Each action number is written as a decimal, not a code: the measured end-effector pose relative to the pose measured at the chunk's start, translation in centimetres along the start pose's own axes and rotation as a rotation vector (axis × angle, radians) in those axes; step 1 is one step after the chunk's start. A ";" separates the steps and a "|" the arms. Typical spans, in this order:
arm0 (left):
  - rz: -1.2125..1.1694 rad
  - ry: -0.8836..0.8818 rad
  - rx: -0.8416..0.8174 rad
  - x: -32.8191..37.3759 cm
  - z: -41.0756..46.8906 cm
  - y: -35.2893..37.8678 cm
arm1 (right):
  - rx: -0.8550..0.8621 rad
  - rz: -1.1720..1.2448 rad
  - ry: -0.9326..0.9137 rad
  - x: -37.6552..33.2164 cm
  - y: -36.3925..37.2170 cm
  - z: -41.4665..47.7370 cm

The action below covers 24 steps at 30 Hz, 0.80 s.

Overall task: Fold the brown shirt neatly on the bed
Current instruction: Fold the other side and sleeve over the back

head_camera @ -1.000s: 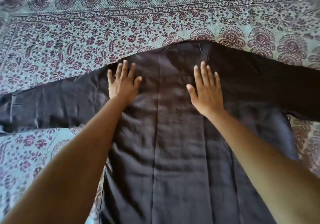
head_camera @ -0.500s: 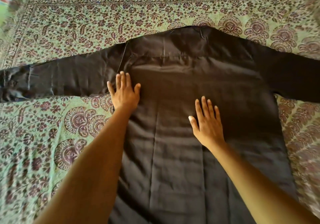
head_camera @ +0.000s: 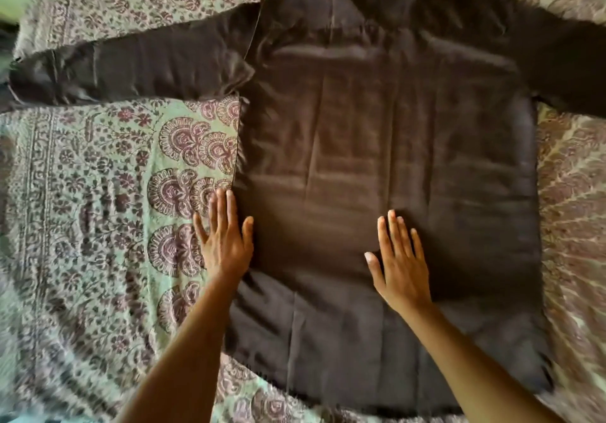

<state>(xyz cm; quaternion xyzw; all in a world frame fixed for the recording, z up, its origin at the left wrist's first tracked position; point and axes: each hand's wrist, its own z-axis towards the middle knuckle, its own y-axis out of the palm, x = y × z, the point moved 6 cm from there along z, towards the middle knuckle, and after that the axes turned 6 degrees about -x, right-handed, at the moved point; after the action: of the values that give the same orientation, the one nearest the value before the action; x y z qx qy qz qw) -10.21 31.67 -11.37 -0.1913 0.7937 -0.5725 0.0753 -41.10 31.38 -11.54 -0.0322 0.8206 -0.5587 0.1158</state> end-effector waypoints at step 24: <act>-0.392 -0.320 0.036 -4.0 -13.9 0.8 | -0.093 0.060 -0.006 -3.7 -0.9 -5.0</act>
<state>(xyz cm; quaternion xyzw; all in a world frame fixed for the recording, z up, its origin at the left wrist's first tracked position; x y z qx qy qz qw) -11.38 45.65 -7.86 -0.4283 0.7092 -0.5525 0.0909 -38.74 36.20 -8.37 -0.0148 0.8460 -0.5160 0.1334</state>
